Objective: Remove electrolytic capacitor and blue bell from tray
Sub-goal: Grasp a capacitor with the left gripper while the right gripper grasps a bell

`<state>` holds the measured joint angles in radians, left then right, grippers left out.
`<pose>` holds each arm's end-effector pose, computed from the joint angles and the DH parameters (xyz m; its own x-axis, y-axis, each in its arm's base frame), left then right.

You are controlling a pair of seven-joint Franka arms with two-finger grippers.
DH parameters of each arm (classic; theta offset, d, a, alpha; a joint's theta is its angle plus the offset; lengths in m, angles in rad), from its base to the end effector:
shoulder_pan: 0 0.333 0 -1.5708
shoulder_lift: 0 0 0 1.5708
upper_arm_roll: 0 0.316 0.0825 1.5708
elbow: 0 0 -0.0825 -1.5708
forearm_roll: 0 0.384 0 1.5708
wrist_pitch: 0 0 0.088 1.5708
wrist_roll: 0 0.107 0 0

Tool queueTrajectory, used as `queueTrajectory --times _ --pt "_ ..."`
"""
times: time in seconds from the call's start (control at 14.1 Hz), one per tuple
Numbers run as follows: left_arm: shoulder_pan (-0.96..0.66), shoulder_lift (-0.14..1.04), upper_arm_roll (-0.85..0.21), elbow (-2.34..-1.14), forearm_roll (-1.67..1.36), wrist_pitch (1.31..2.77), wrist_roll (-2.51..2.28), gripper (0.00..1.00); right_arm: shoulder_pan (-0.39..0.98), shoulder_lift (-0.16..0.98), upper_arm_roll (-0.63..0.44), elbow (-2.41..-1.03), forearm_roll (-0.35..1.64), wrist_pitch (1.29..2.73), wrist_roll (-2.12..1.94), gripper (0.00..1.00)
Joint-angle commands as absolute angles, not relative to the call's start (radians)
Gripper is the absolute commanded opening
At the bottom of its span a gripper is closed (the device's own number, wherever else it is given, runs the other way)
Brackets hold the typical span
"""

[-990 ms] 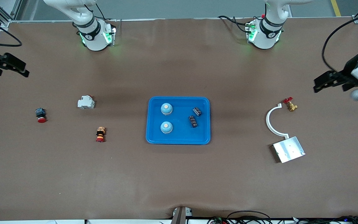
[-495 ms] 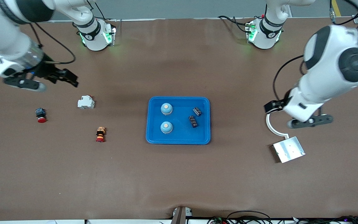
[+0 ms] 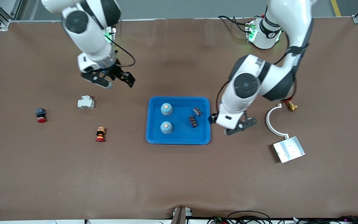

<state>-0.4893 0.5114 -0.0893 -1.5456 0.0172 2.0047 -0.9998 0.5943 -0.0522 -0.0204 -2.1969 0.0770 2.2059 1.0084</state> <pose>0.5803 -0.3675 0.3514 0.9100 0.4114 -0.0511 0.4105 -0.9115 -0.0269 0.4417 0.2886 0.4123 0.8880 -0.4592 -0.0238 -0.4595 -0.8841 -0.0855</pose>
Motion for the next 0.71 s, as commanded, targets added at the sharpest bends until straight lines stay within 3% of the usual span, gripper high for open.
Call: queueTrajectory --times 0.0,0.35,0.64 --pt "-0.535 0.56 -0.081 -1.528 0.02 2.039 -1.129 0.9 0.641 0.073 -0.035 -2.155 0.077 2.287 1.115 1.0" --pt "-0.59 0.659 -0.081 -1.534 0.021 2.083 -1.317 0.78 0.698 0.303 -0.037 -1.993 0.083 2.299 1.227 1.0" --pt "-0.629 0.698 -0.083 -1.566 0.02 2.132 -1.371 0.71 0.706 0.418 -0.037 -1.95 0.086 2.428 1.275 1.0"
